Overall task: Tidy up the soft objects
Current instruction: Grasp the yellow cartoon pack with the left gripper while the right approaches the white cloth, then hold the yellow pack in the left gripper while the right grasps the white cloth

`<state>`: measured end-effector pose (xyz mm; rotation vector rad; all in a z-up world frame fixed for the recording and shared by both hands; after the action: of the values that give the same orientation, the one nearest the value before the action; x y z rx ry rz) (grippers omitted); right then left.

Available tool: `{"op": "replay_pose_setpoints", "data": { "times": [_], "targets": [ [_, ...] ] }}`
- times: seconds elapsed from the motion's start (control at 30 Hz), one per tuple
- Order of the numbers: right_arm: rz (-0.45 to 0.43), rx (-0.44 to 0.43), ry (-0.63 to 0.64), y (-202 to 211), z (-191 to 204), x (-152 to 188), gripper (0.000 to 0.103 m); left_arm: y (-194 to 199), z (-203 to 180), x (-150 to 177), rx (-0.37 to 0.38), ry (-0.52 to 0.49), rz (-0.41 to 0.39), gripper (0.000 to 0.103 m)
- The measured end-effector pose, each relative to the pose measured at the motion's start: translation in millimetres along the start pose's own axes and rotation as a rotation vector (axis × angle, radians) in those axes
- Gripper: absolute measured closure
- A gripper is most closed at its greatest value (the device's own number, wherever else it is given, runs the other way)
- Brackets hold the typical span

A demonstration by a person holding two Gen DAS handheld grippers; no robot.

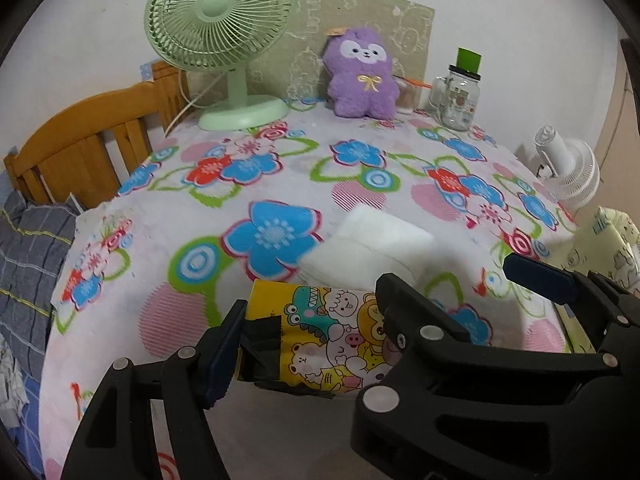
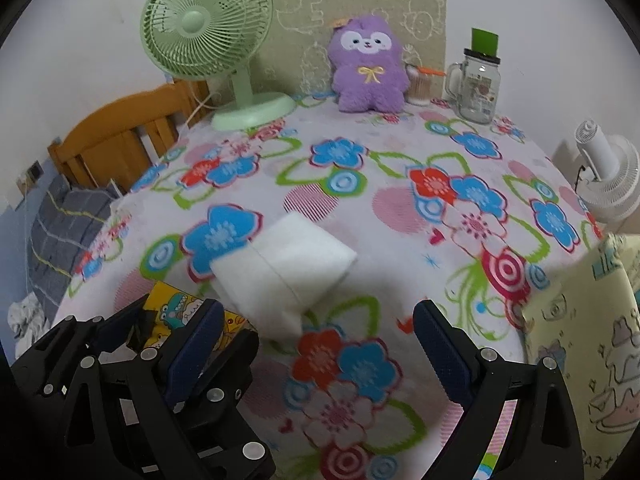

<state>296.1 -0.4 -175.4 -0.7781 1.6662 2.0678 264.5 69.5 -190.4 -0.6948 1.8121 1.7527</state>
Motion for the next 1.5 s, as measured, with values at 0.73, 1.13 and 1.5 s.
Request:
{"op": "replay_pose_setpoints", "data": {
  "times": [0.73, 1.13, 1.5],
  "targets": [
    [0.037, -0.016, -0.011, -54.6, 14.4, -23.0, 0.006, -36.9, 25.2, -17.0, -0.030, 0.000, 0.036, 0.028],
    [0.097, -0.020, 0.013, -74.4, 11.1, -19.1, 0.015, -41.4, 23.8, -11.6, -0.009, -0.002, 0.066, 0.028],
    [0.093, -0.043, 0.025, -61.2, 14.2, -10.2, 0.043, -35.9, 13.0, -4.5, 0.003, -0.030, 0.071, 0.028]
  ]
}}
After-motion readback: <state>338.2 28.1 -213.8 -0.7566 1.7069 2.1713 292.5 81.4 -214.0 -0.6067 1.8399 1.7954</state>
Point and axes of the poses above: each gripper's, at about its wrist camera, not at the fingertips, and y roughly against the way its jaws point, z to its left, x to its underside, the point moved 10 cm from there along -y, roughly the way its jaws point, and after that the axes turned 2 degrees about -x, right-handed, at the moved point
